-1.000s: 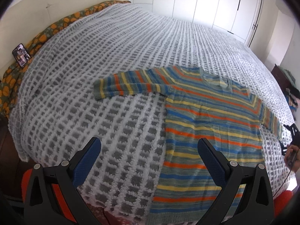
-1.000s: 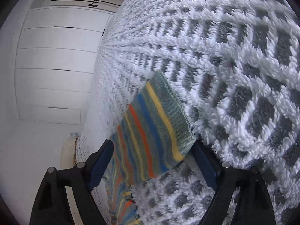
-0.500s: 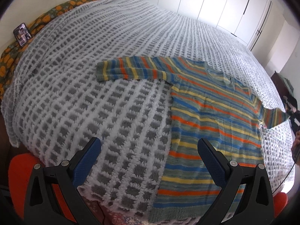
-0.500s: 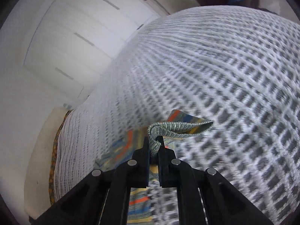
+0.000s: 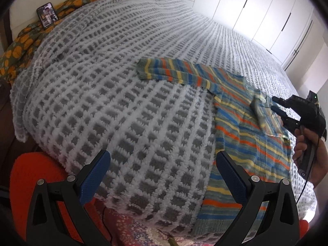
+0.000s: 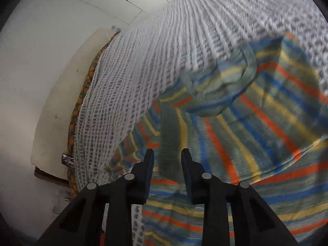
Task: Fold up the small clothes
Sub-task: 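Grasp the sleeve cuff with the right gripper and fold it across the sweater body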
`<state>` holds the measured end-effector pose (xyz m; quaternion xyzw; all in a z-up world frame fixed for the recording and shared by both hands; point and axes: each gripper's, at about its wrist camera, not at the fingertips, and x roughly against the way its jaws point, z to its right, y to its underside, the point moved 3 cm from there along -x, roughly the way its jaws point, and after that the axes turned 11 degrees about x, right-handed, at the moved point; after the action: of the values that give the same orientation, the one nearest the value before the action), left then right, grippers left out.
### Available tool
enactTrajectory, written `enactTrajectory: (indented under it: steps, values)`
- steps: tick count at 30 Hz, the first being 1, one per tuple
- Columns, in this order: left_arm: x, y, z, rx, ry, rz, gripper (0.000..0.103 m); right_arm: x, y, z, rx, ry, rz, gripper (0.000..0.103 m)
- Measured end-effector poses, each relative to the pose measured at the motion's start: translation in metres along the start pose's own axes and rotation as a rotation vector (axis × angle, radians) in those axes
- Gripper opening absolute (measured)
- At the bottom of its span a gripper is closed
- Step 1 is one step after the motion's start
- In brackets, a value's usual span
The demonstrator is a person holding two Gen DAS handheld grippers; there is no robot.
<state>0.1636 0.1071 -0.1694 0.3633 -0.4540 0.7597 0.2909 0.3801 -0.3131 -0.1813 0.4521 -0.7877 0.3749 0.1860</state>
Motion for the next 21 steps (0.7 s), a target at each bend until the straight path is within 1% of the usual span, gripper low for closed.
enactTrajectory:
  steps: [1,3,4,5,6,8,10,13,16,17,18,21]
  values:
    - [0.0,0.001,-0.003,0.002,-0.003,0.002,0.102,0.001,0.003,0.004,-0.031,-0.026,0.023,0.03]
    - [-0.001,0.002,-0.008,-0.003,-0.016,0.012,0.102,0.016,-0.001,0.012,-0.05,-0.039,0.087,0.03]
    - [-0.004,0.003,-0.01,-0.005,-0.024,0.013,0.102,0.026,-0.008,0.019,-0.038,-0.023,0.111,0.03]
    - [-0.008,0.004,-0.011,-0.006,-0.032,0.006,0.103,0.037,-0.015,0.025,-0.016,0.012,0.122,0.03]
    - [-0.014,0.005,-0.012,-0.004,-0.037,-0.009,0.103,0.044,-0.022,0.03,0.013,0.051,0.119,0.03]
    - [-0.026,0.008,-0.012,0.008,-0.037,-0.055,0.102,0.056,-0.033,0.038,0.062,0.115,0.097,0.03]
    - [-0.034,0.01,-0.01,0.023,-0.026,-0.084,0.102,0.054,-0.031,0.046,0.079,0.144,0.06,0.03]
    - [-0.035,0.01,-0.004,0.006,-0.016,-0.086,0.102,0.029,-0.015,0.066,0.053,0.178,-0.019,0.03]
    - [-0.031,0.009,-0.003,-0.017,-0.028,-0.072,0.102,-0.008,0.014,0.095,-0.001,0.256,-0.149,0.03]
    - [-0.029,0.008,-0.005,-0.021,-0.033,-0.067,0.102,-0.01,0.02,0.098,-0.013,0.256,-0.145,0.03]
    - [-0.029,0.007,-0.009,-0.021,-0.04,-0.06,0.102,-0.007,0.021,0.097,-0.011,0.257,-0.117,0.03]
    - [-0.032,0.008,-0.018,-0.013,-0.058,-0.056,0.102,0.009,0.012,0.076,0.064,0.275,-0.076,0.03]
